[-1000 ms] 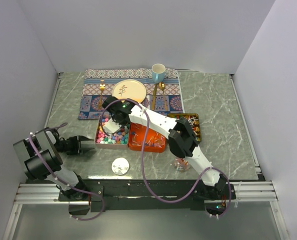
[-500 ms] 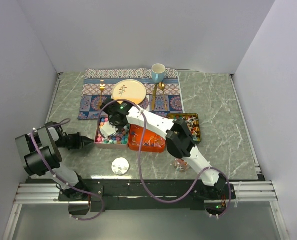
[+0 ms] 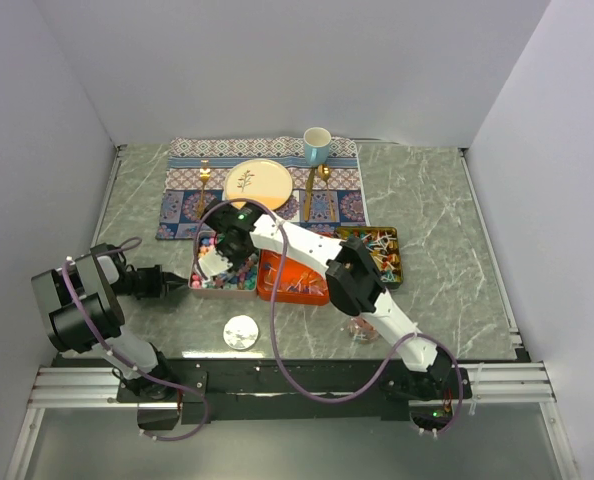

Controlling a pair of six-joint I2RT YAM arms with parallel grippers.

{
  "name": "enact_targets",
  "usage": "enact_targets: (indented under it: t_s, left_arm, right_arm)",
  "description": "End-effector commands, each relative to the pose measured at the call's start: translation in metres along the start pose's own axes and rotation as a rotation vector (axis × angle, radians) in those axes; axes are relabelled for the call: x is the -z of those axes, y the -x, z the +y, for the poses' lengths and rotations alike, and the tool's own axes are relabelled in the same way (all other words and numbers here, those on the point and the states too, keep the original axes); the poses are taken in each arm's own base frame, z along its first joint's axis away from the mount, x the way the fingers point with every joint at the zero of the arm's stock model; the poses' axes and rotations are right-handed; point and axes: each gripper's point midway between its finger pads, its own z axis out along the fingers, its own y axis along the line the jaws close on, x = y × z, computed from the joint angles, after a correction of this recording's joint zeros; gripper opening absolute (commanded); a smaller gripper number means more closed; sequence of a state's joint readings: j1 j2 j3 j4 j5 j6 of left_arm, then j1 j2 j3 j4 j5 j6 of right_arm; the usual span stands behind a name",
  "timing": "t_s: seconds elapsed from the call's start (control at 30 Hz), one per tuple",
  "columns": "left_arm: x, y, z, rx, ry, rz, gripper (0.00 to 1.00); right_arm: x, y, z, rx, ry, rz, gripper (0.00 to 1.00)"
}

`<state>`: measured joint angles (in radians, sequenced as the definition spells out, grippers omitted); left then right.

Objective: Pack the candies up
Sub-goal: Scoop the fake candies from the storage box.

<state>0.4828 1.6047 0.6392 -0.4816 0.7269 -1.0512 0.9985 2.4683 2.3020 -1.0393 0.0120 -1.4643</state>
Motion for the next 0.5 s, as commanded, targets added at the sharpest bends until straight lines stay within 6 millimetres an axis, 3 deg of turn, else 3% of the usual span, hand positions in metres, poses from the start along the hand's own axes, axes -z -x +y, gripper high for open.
enact_targets:
  t_s: [0.0,0.3,0.47]
  left_arm:
    - [-0.008,-0.012,0.020,0.113,0.069,0.060,0.01]
    - [-0.002,0.000,0.009,0.079,0.034,0.039,0.01]
    - [0.005,0.009,0.003,0.048,0.027,0.015,0.01]
  right_arm:
    - [-0.038,0.012,0.062,0.010,0.244,-0.113,0.00]
    - [-0.034,0.002,0.049,-0.125,0.191,-0.239,0.00]
    - [-0.022,-0.001,0.037,-0.168,0.143,-0.300,0.00]
